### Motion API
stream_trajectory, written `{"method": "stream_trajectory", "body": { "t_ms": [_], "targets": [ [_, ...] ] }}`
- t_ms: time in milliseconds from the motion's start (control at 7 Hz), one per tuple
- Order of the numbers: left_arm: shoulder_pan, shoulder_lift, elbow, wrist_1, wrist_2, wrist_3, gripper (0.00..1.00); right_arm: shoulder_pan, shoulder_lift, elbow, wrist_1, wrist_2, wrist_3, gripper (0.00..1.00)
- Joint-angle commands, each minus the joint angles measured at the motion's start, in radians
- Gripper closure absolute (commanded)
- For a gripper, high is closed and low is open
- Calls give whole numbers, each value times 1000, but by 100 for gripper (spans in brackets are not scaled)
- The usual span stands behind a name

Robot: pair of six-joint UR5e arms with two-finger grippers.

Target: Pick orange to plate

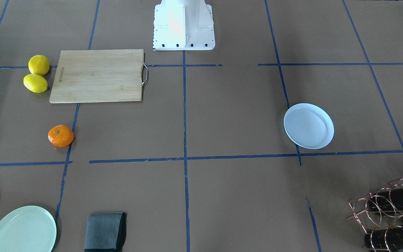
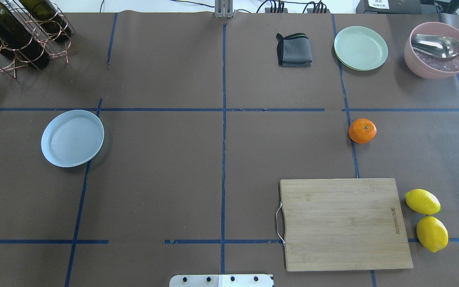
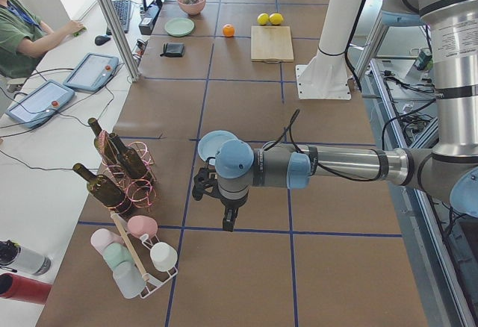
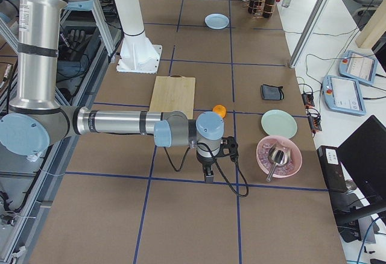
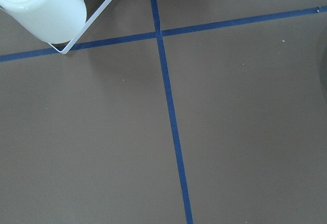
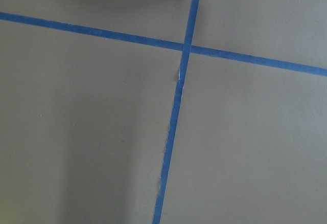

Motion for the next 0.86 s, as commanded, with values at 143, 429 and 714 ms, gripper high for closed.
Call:
{"method": "stream_trajectory", "body": {
  "t_ms": [143, 429, 714],
  "targets": [
    [0, -2, -2, -2, 0, 2, 0, 0, 2, 2, 0, 1, 3, 0],
    [3, -6, -3, -27, 11, 18, 0, -2, 5, 3, 2, 2, 5, 0],
    [14, -64, 3, -44, 12, 18, 0, -5, 17, 32, 58, 4, 11, 0]
  ]
}}
